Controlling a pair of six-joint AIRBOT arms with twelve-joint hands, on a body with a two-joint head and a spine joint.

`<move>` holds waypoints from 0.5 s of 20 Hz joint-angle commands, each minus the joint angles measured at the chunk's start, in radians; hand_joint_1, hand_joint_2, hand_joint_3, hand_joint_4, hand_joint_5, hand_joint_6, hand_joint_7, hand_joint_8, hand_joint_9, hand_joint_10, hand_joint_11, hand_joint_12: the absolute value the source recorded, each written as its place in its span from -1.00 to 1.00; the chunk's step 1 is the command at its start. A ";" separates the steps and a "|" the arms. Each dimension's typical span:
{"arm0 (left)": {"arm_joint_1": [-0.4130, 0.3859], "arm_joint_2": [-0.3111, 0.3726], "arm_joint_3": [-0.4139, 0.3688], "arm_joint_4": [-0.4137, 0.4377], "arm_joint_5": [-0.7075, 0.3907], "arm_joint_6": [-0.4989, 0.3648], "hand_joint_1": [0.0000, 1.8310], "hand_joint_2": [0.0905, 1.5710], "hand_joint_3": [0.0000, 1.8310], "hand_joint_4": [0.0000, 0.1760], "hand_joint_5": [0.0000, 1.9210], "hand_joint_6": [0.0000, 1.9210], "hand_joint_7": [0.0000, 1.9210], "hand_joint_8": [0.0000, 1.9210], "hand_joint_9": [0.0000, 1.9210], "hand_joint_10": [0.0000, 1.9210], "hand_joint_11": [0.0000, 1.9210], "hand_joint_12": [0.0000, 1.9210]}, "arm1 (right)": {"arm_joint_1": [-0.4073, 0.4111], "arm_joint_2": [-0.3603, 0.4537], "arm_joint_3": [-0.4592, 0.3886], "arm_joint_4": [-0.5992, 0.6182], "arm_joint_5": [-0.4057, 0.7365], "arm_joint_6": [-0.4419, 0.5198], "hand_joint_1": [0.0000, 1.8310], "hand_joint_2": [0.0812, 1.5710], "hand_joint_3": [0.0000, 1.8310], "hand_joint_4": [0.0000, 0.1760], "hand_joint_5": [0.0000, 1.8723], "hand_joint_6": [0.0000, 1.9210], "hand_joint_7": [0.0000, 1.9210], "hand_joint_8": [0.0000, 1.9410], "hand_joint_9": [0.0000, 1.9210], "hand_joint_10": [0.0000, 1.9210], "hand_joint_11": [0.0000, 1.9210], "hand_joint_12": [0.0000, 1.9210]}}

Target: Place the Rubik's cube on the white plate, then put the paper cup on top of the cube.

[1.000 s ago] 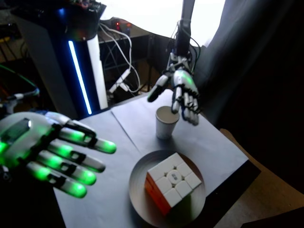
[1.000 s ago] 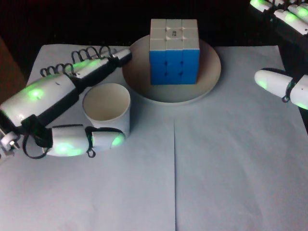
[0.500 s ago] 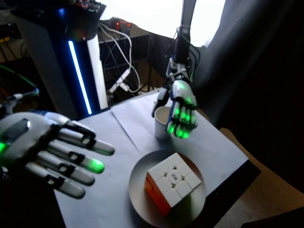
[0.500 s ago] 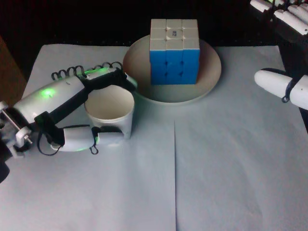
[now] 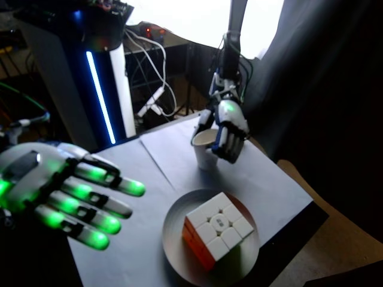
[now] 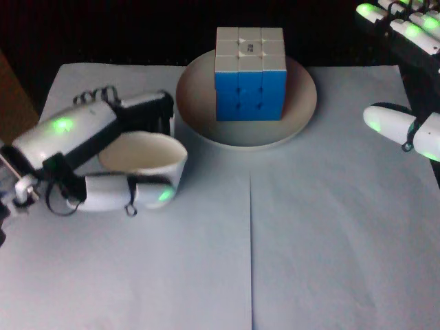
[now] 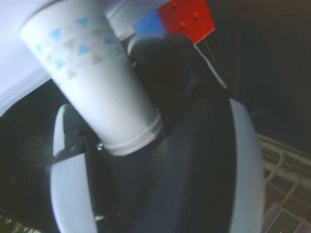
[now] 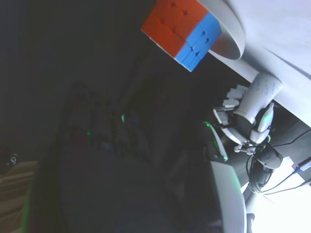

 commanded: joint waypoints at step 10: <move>-0.315 -0.006 0.140 0.151 -0.004 -0.179 0.09 0.68 -1.00 -1.00 -0.39 0.66 -0.83 1.00 -0.69 1.00 -0.46 1.00 | 0.007 -0.006 0.006 -0.002 0.128 0.002 -0.57 0.62 -0.99 0.00 -1.00 -1.00 -1.00 -1.00 -1.00 -1.00 -1.00 -1.00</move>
